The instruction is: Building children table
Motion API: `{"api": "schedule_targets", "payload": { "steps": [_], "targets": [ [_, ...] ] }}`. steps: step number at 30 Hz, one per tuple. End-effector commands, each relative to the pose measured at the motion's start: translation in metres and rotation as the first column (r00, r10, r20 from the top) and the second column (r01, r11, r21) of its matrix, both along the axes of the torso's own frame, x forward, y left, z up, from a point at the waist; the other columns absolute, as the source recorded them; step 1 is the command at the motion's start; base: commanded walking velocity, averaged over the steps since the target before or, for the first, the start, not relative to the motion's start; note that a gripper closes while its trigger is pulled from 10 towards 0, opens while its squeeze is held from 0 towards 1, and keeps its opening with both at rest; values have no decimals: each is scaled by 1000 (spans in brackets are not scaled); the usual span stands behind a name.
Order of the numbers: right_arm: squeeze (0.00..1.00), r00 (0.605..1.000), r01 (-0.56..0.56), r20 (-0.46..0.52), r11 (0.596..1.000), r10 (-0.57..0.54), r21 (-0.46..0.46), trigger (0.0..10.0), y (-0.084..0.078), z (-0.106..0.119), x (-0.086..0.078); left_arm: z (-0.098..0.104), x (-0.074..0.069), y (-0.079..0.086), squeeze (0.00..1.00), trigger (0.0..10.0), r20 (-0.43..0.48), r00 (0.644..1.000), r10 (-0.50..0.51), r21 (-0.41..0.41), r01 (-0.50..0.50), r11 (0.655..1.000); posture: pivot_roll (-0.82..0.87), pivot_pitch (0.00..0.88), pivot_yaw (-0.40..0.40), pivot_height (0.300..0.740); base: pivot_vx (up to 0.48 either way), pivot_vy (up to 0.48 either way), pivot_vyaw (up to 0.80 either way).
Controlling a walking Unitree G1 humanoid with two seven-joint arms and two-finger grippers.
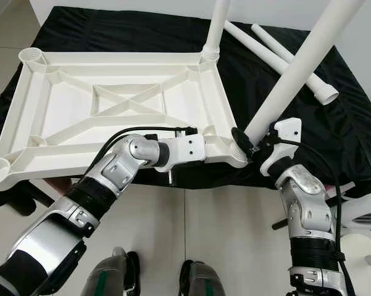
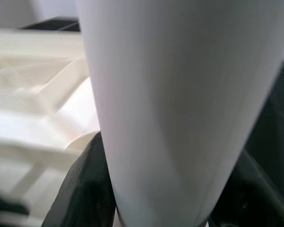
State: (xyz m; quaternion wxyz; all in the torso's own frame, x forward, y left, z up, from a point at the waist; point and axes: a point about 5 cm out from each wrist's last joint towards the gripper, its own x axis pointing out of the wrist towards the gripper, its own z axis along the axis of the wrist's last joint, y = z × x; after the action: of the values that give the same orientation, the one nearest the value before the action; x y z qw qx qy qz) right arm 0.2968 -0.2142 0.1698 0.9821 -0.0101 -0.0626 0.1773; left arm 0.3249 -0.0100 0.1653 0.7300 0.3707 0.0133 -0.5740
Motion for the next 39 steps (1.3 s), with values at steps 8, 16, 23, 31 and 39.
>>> {"api": "schedule_targets", "payload": {
  "steps": [8, 16, 23, 31, 39],
  "targets": [
    [0, 968, 250, -53, 957, -244, 147, 10000, 44, -7, 0, 19, -2, -13, 0, 10000, 118, 993, 23, -100, -11, 995, 6, 115, -64, 740, 0, 0, 0],
    [0, 873, 487, -114, 853, -474, 187, 10000, 62, -12, 3, 20, -2, -13, 0, 10000, 120, 992, 25, -106, -12, 994, 7, 114, -63, 740, 0, 0, 0],
    [1000, 871, 490, -88, 842, -483, 224, 10000, 59, -7, 2, 21, -1, -13, 0, 10000, 123, 992, 24, -106, -10, 994, 8, 112, -61, 740, 0, 0, 0],
    [0, 899, 430, -22, 871, -437, 238, 10000, 59, 0, -3, 21, -1, -10, 1000, 10000, 27, 999, 30, -144, -26, 989, 8, 111, -60, 740, 0, 0, 0],
    [0, 907, 412, -14, 880, -421, 236, 10000, 57, 0, 1, 33, -6, -11, 1000, 10000, 25, 1000, 3, -185, 2, 983, 9, 110, -57, 740, 0, 0, 0]
  ]
}}
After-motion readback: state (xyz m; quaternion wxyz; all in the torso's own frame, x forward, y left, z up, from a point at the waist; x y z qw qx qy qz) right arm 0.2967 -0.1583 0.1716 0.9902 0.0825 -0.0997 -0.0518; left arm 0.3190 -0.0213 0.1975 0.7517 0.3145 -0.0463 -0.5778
